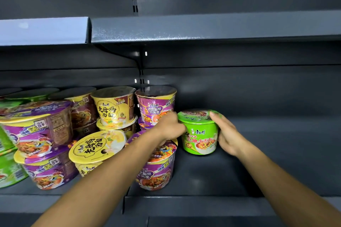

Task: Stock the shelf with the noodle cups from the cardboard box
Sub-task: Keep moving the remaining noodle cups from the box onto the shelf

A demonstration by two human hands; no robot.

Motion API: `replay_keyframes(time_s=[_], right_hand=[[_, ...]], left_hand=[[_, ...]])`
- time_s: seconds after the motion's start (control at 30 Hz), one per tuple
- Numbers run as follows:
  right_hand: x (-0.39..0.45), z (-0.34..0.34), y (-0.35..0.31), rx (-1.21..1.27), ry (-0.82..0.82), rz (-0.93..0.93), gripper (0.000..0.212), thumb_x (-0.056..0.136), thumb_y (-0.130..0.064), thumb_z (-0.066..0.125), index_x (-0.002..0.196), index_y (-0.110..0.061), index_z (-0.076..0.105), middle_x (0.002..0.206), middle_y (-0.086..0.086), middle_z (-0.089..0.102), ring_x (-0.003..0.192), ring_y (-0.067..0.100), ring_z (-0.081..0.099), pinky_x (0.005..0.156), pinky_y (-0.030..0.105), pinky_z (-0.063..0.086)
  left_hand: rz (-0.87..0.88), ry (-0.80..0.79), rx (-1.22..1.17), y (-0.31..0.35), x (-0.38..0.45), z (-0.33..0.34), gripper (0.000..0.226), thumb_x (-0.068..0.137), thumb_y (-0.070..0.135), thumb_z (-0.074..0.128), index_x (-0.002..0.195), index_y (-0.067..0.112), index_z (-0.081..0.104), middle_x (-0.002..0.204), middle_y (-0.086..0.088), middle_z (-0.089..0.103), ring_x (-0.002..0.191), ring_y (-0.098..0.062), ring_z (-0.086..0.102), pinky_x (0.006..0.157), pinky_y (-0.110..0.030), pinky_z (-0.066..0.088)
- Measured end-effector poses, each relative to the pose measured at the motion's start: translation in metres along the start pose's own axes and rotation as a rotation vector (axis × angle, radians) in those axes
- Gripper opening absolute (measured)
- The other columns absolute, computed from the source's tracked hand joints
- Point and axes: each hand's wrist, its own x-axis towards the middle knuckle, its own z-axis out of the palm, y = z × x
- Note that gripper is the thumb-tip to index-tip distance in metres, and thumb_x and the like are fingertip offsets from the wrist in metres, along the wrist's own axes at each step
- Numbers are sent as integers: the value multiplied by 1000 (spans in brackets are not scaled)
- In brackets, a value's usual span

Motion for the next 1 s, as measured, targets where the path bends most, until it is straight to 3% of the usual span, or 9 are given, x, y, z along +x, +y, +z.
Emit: replay_keyframes(time_s=[0.1, 0.27, 0.6, 0.8, 1.0], right_hand=[[8, -3, 11, 3, 25, 32, 43, 80, -26, 66, 119, -11, 56, 103, 7, 73, 96, 21, 69, 85, 37, 53], [20, -3, 22, 16, 58, 67, 18, 89, -20, 61, 106, -16, 58, 94, 5, 73, 84, 18, 71, 77, 35, 54], [41, -8, 34, 18, 125, 62, 14, 91, -14, 59, 104, -20, 57, 101, 6, 69, 91, 19, 66, 77, 33, 53], [47, -10, 35, 9, 110, 59, 22, 90, -16, 60, 112, -16, 56, 106, 7, 69, 93, 18, 67, 76, 31, 52], [46, -12, 33, -38, 115, 64, 30, 89, -21, 63, 117, -16, 55, 104, 4, 70, 91, 16, 67, 74, 30, 53]], left_hand=[[7, -8, 34, 2, 4, 3, 48, 85, 4, 52, 132, 10, 46, 118, -9, 58, 109, -23, 54, 82, -26, 43], [1, -36, 104, 4, 14, 6, 50, 86, 0, 44, 133, 12, 55, 136, -8, 53, 124, -24, 49, 106, -32, 40], [155, -72, 547, 2, 32, 8, 49, 91, 8, 49, 137, 25, 51, 142, 1, 50, 133, -23, 42, 110, -26, 31], [204, -41, 622, -1, 43, 6, 40, 94, 20, 55, 133, 26, 55, 139, 2, 53, 131, -24, 44, 110, -28, 32], [202, -53, 640, -2, 43, 7, 44, 92, 31, 59, 136, 25, 52, 140, -1, 53, 132, -26, 42, 110, -28, 32]])
